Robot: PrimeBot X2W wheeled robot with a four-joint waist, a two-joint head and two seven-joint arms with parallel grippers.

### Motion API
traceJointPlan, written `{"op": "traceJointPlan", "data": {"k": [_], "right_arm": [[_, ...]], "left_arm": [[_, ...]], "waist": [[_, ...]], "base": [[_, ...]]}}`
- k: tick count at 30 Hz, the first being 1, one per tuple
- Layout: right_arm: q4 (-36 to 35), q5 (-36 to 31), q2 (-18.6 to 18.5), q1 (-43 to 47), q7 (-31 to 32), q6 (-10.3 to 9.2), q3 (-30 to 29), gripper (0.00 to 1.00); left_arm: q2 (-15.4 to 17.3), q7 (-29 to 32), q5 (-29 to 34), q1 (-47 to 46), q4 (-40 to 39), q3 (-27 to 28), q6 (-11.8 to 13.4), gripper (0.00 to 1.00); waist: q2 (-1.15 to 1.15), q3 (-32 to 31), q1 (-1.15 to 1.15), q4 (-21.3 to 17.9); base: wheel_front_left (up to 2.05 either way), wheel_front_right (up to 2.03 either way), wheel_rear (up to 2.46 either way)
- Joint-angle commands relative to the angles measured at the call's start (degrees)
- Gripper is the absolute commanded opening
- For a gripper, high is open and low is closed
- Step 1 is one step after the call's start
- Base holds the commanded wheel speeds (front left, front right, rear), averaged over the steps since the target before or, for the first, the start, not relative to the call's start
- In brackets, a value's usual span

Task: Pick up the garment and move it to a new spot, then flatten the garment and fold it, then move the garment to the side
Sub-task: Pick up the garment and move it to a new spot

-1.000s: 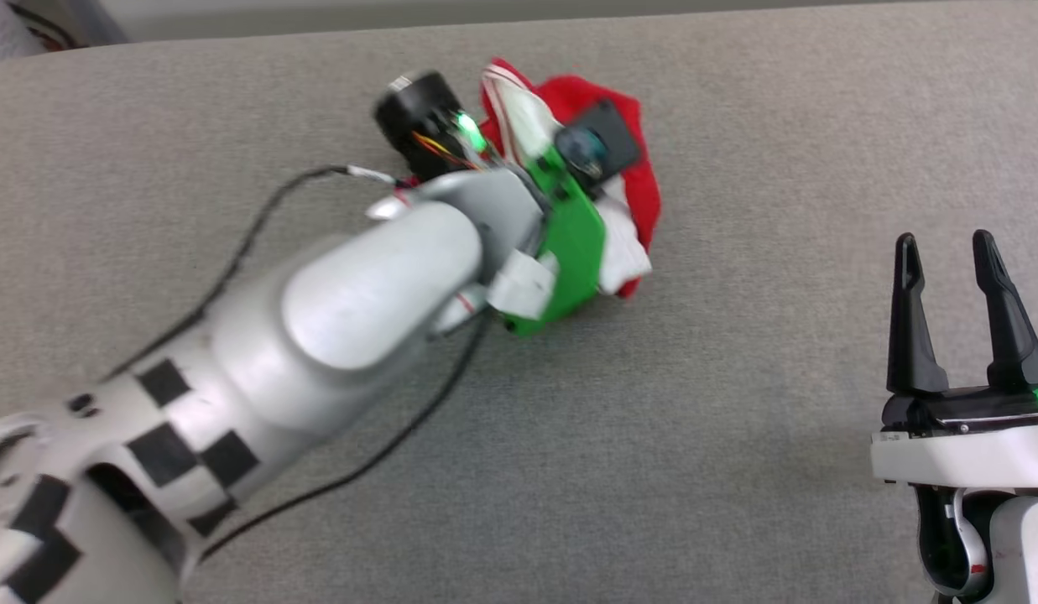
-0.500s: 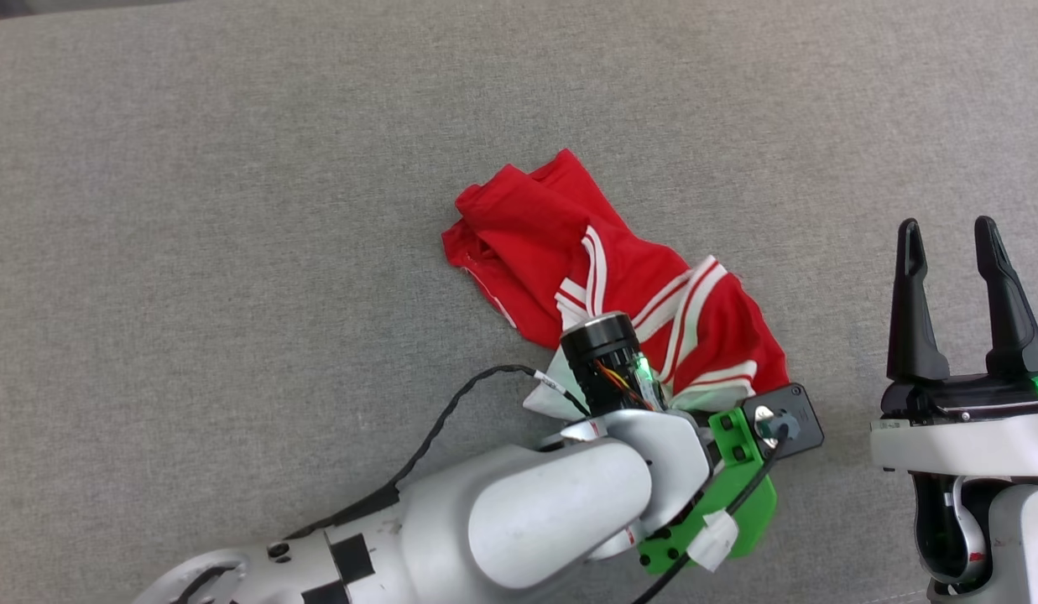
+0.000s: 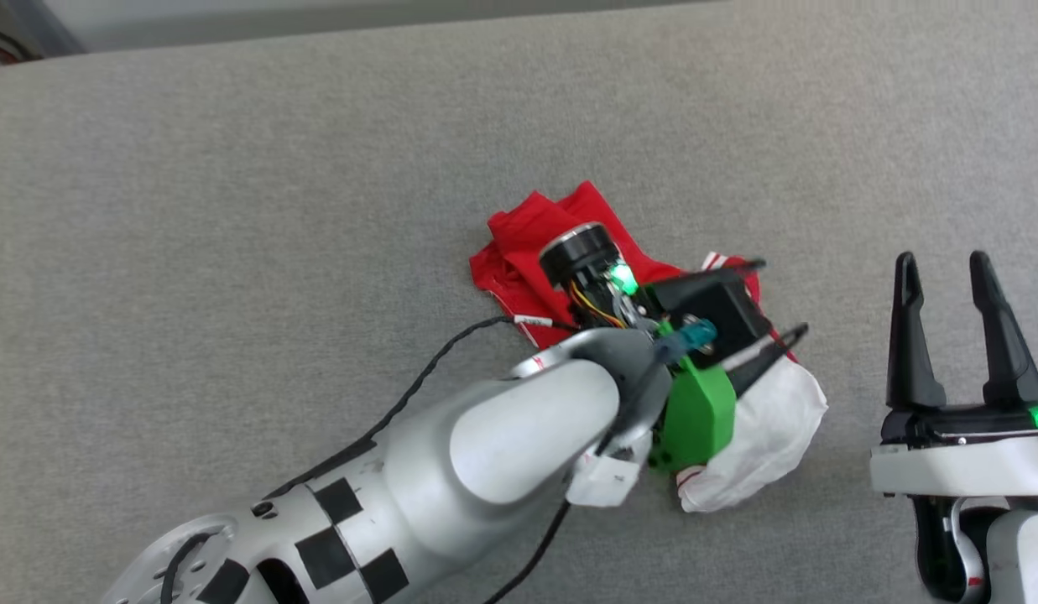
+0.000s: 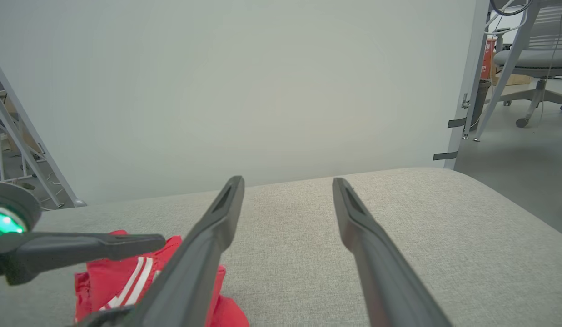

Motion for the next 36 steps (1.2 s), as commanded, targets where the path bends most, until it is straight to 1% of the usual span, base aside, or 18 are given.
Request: {"op": "traceJointPlan", "data": {"k": [1,4,7,11,15,19,23,27,30,32,36], "right_arm": [[0.22,-0.47,0.10,1.02,-0.27,-0.05,0.19,1.00],[0.24,-0.99,0.10,2.46,-0.27,-0.05,0.70,1.00],[0.04,-1.22,0.10,3.66,-0.27,-0.05,0.62,1.00],[-0.21,-1.64,0.04,5.16,-0.27,-0.05,0.78,1.00],[-0.37,-2.14,-0.15,6.44,-0.27,-0.05,0.64,1.00],[-0.25,-2.85,-0.49,7.38,-0.27,-0.05,0.74,1.00],[-0.73,-3.68,-0.46,7.93,-0.27,-0.05,0.83,1.00],[-0.74,-4.24,-0.44,8.46,-0.27,-0.05,1.22,1.00],[-0.68,-4.59,-0.57,8.84,-0.27,-0.05,1.32,1.00],[-0.18,-4.74,-0.62,9.22,-0.27,-0.05,1.34,1.00],[1.41,-4.59,-1.11,10.20,-0.27,-0.05,1.47,1.00]], "left_arm": [[-0.25,-2.35,-0.36,-0.25,0.45,0.95,1.30,1.00],[-0.10,-7.81,0.41,0.64,1.60,3.60,5.90,1.00],[1.52,-9.94,0.46,2.40,1.64,6.78,9.73,1.00],[5.55,-10.81,1.52,5.66,-1.04,12.06,15.05,1.00],[10.53,-10.87,4.31,11.60,-7.94,19.53,20.09,1.00],[14.46,-10.88,5.89,19.25,-12.81,26.51,23.77,1.00],[17.25,-10.88,7.77,26.69,-16.67,32.86,26.32,1.00],[18.23,-10.89,9.41,34.78,-21.61,39.48,27.68,1.00],[17.98,-10.89,10.76,40.51,-25.03,43.78,27.17,1.00],[17.21,-10.89,11.28,44.11,-26.71,46.41,25.80,1.00],[15.19,-10.89,12.82,49.90,-28.01,50.22,21.75,1.00]], "waist": [[0.00,-4.30,0.00,2.66],[0.00,-6.68,0.00,3.83],[0.00,-8.30,0.00,5.02],[0.00,-10.16,0.00,6.52],[0.00,-11.73,0.00,7.91],[0.00,-13.31,0.00,8.82],[0.00,-14.49,0.00,9.35],[0.00,-15.34,0.00,9.45],[0.00,-15.76,0.00,9.47],[0.00,-16.06,0.00,9.44],[0.00,-16.62,0.00,9.49]], "base": [[0.00,0.00,0.00],[0.00,0.00,0.00],[0.00,0.00,0.00],[0.00,0.00,0.00],[0.00,0.00,0.00],[0.00,0.00,0.00],[0.00,0.00,0.00],[0.00,0.00,0.00],[0.00,0.00,0.00],[0.00,0.00,0.00],[0.00,0.00,0.00]]}}
